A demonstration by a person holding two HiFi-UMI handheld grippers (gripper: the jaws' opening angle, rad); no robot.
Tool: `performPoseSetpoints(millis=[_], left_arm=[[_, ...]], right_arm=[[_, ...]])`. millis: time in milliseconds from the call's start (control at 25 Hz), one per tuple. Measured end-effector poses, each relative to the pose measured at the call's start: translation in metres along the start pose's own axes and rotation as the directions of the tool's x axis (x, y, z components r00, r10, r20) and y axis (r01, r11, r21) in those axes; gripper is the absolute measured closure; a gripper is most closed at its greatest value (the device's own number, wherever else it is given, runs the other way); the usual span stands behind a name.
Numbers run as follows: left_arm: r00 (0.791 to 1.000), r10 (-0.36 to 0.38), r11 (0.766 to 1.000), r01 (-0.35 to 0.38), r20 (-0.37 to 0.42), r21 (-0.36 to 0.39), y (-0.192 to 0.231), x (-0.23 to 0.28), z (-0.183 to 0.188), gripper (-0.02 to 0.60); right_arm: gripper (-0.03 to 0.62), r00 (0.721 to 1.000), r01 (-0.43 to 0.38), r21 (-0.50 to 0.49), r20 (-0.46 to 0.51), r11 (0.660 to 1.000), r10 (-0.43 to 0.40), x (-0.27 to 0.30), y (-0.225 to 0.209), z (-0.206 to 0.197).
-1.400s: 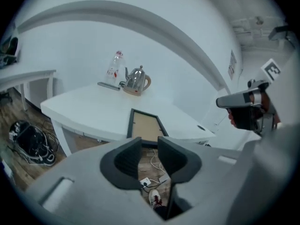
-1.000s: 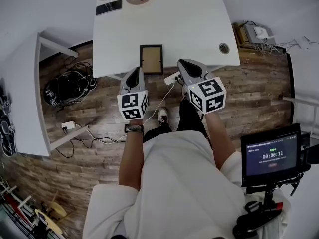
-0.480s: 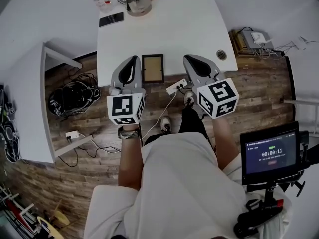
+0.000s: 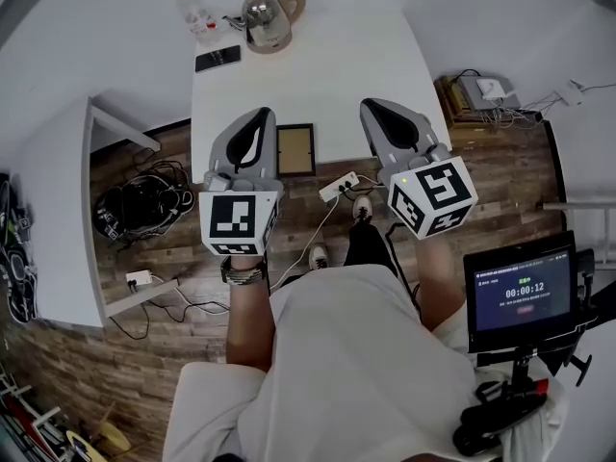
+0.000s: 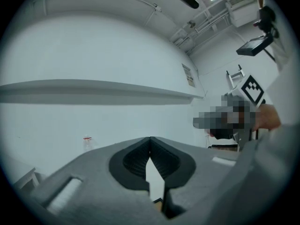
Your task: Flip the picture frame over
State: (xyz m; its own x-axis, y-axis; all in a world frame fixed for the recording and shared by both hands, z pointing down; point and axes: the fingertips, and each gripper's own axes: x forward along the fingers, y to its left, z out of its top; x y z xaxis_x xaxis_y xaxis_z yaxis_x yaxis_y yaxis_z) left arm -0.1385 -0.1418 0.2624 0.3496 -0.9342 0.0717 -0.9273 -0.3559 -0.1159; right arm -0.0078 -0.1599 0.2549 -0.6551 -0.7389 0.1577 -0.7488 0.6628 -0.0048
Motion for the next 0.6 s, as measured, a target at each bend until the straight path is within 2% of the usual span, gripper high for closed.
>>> performPoseSetpoints(millis=[240, 600], left_arm=[[1.000, -0.002, 0.998, 0.001, 0.018, 0.056, -0.002, -0.005, 0.020, 0.578], [1.000, -0.017, 0.996, 0.017, 0.004, 0.089, -0.008, 0.003, 0.024, 0.578]], right_arm=[[0.592, 0.999, 0.007, -0.027, 0.045, 1.000, -0.006, -0.010, 0.001, 0.026], [0.592, 0.999, 0.002, -0.033, 0.043, 0.999, 0.000, -0.007, 0.000, 0.027]])
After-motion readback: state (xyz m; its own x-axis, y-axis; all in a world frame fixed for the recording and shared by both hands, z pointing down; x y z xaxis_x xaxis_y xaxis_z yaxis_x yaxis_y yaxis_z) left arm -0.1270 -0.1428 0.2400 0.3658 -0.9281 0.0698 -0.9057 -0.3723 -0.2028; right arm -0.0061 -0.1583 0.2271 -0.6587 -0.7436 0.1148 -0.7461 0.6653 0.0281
